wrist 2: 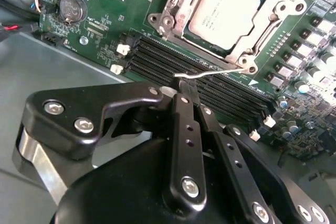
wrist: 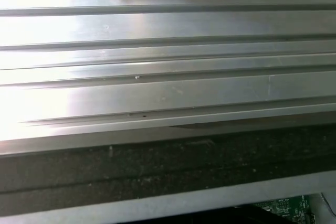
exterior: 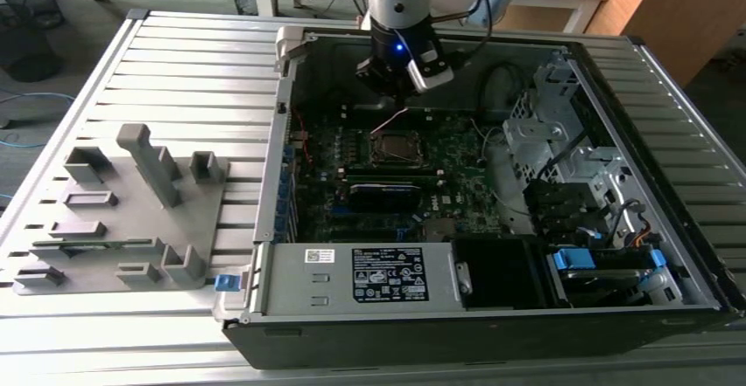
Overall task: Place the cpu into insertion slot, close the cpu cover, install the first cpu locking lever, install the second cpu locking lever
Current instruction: 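Install the first cpu locking lever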
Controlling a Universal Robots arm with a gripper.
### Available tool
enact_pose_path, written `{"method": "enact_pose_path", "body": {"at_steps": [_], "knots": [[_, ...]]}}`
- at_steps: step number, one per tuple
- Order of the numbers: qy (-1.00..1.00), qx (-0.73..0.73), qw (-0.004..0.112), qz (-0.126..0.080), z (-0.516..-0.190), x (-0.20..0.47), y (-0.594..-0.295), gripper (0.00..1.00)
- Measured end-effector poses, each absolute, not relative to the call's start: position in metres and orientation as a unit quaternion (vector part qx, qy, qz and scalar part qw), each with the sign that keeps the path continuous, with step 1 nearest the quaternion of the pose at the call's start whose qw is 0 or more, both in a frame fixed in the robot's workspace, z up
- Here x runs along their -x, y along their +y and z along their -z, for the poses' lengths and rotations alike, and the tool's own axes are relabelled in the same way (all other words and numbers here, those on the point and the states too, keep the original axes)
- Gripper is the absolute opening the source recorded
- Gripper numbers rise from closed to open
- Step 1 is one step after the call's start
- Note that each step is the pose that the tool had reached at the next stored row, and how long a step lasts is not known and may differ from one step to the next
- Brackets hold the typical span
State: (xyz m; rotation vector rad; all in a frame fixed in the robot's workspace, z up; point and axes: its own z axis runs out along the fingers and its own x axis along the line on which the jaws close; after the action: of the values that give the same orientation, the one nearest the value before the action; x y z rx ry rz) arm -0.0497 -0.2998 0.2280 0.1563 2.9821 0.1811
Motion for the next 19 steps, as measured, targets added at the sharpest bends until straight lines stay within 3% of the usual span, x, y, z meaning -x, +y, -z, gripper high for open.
{"method": "enact_pose_path", "body": {"at_steps": [15, 19], "knots": [[0.994, -0.052, 0.077, -0.06, -0.2348, 0.0515, -0.2997, 0.11], [0.993, -0.052, 0.084, -0.061, -0.2319, 0.0574, -0.2988, 0.11]]}}
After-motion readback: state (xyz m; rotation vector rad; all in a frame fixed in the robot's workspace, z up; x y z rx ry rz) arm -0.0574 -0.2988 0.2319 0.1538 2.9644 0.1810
